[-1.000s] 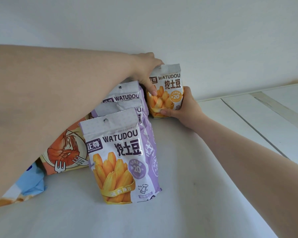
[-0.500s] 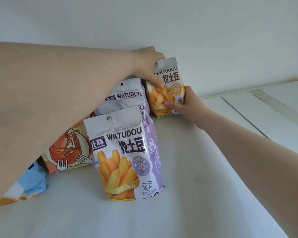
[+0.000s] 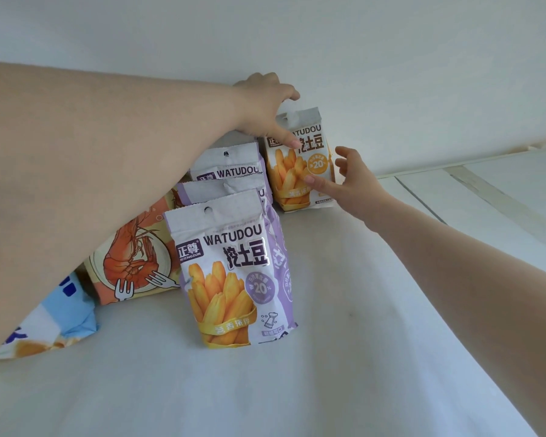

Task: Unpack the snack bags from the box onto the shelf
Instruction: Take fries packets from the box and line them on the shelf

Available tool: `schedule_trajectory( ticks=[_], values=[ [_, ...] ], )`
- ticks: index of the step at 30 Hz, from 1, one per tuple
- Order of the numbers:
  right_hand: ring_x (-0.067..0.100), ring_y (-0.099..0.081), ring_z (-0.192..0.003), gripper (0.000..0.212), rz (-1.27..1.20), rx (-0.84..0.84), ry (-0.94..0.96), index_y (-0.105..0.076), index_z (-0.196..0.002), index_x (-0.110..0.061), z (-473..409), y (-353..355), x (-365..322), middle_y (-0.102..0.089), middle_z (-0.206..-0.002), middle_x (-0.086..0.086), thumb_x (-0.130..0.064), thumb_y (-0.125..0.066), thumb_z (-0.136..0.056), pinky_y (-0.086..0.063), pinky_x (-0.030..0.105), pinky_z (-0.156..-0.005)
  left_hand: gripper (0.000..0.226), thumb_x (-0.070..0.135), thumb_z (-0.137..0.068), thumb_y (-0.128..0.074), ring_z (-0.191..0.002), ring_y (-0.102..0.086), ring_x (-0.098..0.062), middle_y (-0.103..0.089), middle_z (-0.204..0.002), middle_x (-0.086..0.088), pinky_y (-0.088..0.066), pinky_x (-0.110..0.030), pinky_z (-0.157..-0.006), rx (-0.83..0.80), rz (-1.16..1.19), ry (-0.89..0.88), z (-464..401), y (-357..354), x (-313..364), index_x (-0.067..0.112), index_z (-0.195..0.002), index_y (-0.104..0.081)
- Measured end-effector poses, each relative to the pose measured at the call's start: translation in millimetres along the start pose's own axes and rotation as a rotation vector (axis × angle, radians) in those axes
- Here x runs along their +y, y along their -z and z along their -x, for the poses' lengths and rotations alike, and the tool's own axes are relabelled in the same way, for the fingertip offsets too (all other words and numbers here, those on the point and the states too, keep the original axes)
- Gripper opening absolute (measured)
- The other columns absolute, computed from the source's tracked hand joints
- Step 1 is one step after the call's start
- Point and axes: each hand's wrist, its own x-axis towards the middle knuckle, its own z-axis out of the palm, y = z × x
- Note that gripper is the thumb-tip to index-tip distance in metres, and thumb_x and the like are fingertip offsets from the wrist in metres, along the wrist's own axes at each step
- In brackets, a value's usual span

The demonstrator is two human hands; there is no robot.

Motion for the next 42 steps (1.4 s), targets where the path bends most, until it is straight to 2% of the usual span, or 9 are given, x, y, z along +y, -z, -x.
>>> schedule_trajectory(
  ticks=[6,10,14,19,26,32,37,40,42],
  values=[
    [0.02,-0.039,-0.138,0.089,0.25,0.03,0.005,-0.026,-0.151,-0.015,42,27,-29,-0.038,-0.152,0.005,-0.04,-0.076,-0.082,-0.035,0.026,-0.094,0.096,0.063,-0.07,-0.07,-0.134,-0.032,-0.033,-0.035,-0.145,-0.013,-0.032,-0.047,-0.109,0.05,0.008,0.023,38,24,26,0.024,-0.148,-0.03],
    [0.023,-0.042,-0.134,0.085,0.524,0.032,0.072,-0.027,-0.15,-0.014,87,49,-61,-0.039,-0.15,0.006,-0.038,-0.075,-0.083,-0.039,0.032,-0.095,0.088,0.057,-0.076,-0.071,-0.132,-0.036,-0.032,-0.037,-0.144,-0.012,-0.035,-0.043,-0.104,0.068,0.059,0.02,87,36,71,0.023,-0.147,-0.032],
    [0.025,-0.041,-0.133,0.086,0.765,-0.048,0.059,-0.025,-0.15,-0.015,146,70,-97,-0.039,-0.147,0.005,-0.037,-0.074,-0.083,-0.041,0.034,-0.092,0.077,0.044,-0.078,-0.07,-0.127,-0.041,-0.029,-0.043,-0.136,-0.009,-0.039,-0.039,-0.099,0.02,0.155,0.035,150,43,116,0.022,-0.144,-0.037],
    [0.026,-0.037,-0.135,0.082,0.986,-0.188,0.015,-0.022,-0.15,-0.014,242,100,-138,-0.036,-0.148,0.006,-0.034,-0.07,-0.087,-0.042,0.035,-0.093,0.072,0.037,-0.08,-0.068,-0.13,-0.037,-0.03,-0.038,-0.142,-0.01,-0.039,-0.039,-0.102,-0.04,0.171,0.077,243,66,168,0.017,-0.142,-0.037],
    [0.026,-0.035,-0.137,0.082,1.029,-0.281,-0.14,-0.023,-0.151,-0.016,408,118,-152,-0.035,-0.15,0.005,-0.035,-0.069,-0.087,-0.041,0.038,-0.1,0.07,0.033,-0.08,-0.066,-0.126,-0.042,-0.031,-0.042,-0.136,-0.009,-0.037,-0.039,-0.102,-0.166,0.202,-0.036,376,73,238,0.018,-0.142,-0.036],
    [0.03,-0.042,-0.13,0.062,1.04,-0.228,-0.289,-0.043,-0.137,-0.01,550,110,-144,-0.046,-0.139,0.01,-0.031,-0.068,-0.085,-0.044,0.042,-0.095,0.064,0.034,-0.083,-0.063,-0.125,-0.044,-0.031,-0.045,-0.135,-0.01,-0.036,-0.038,-0.099,-0.222,0.239,-0.14,485,54,297,0.019,-0.14,-0.038],
    [0.03,-0.043,-0.127,0.066,1.039,-0.244,-0.478,-0.042,-0.14,-0.014,671,115,-130,-0.046,-0.136,0.009,-0.032,-0.07,-0.083,-0.048,0.043,-0.093,0.071,0.039,-0.083,-0.064,-0.125,-0.048,-0.031,-0.048,-0.139,-0.008,-0.038,-0.04,-0.097,-0.368,0.308,-0.262,562,36,351,0.021,-0.144,-0.033],
    [0.028,-0.039,-0.132,0.071,0.997,-0.246,-0.602,-0.037,-0.144,-0.017,738,127,-115,-0.043,-0.14,0.007,-0.035,-0.07,-0.084,-0.046,0.04,-0.095,0.073,0.039,-0.082,-0.064,-0.126,-0.047,-0.029,-0.049,-0.138,-0.007,-0.038,-0.04,-0.101,-0.461,0.328,-0.314,598,22,385,0.021,-0.145,-0.033],
    [0.026,-0.036,-0.134,0.072,0.974,-0.244,-0.687,-0.034,-0.146,-0.018,778,138,-107,-0.038,-0.144,0.005,-0.035,-0.069,-0.085,-0.045,0.037,-0.09,0.071,0.041,-0.081,-0.064,-0.125,-0.047,-0.029,-0.049,-0.135,-0.008,-0.038,-0.04,-0.102,-0.507,0.302,-0.364,616,15,407,0.019,-0.143,-0.035]
  ],
)
